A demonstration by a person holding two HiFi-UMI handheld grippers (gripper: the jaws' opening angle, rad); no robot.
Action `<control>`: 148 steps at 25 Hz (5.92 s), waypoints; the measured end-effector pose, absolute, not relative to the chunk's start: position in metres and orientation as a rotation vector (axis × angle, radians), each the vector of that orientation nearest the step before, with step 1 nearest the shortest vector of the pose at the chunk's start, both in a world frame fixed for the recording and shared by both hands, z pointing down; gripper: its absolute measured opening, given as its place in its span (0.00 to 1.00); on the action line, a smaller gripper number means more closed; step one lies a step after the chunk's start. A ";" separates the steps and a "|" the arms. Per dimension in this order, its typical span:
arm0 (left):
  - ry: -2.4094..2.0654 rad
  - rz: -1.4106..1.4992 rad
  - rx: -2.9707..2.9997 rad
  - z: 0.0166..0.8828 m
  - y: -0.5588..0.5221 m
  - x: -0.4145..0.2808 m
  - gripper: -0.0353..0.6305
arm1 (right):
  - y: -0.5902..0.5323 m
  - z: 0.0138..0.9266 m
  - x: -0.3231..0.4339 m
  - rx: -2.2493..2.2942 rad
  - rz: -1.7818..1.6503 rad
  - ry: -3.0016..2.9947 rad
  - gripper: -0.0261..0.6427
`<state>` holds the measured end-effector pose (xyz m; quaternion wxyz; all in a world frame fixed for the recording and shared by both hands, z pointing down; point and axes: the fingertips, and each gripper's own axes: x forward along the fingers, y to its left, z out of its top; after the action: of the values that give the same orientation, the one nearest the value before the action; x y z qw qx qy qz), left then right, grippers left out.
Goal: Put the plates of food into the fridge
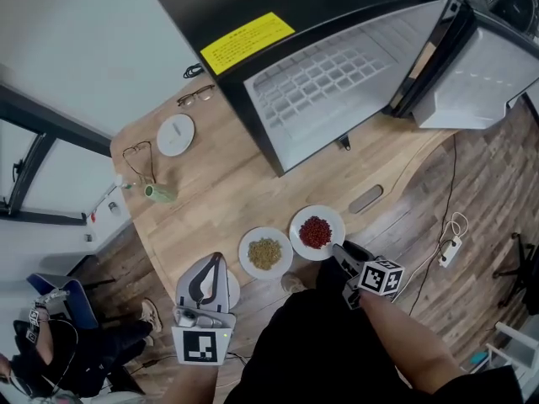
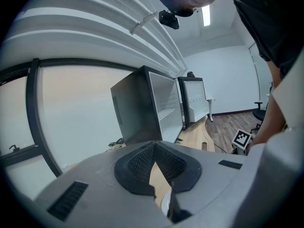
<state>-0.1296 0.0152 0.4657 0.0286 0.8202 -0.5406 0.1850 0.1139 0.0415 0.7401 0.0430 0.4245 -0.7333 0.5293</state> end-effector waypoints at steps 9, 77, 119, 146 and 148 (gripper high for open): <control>-1.671 0.599 2.500 0.470 0.009 -0.128 0.06 | 0.024 0.731 0.098 1.232 1.701 -2.301 0.13; -1.925 0.244 2.573 0.371 -0.088 -0.124 0.06 | -0.171 0.464 0.142 1.232 1.633 -2.825 0.08; -2.210 0.235 2.222 0.383 -0.094 -0.198 0.06 | -0.321 0.484 0.055 1.200 0.832 -2.390 0.20; -2.267 0.254 2.130 0.388 -0.052 -0.193 0.06 | -0.295 0.452 0.080 1.351 0.386 -2.493 0.36; -2.257 0.235 2.142 0.388 -0.045 -0.197 0.06 | -0.276 0.442 0.077 1.348 0.334 -2.531 0.36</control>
<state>-0.1969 -0.0449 0.3881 0.0105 0.6865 -0.7232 0.0754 0.0769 -0.2763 0.4421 0.1269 0.4633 -0.8695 0.1148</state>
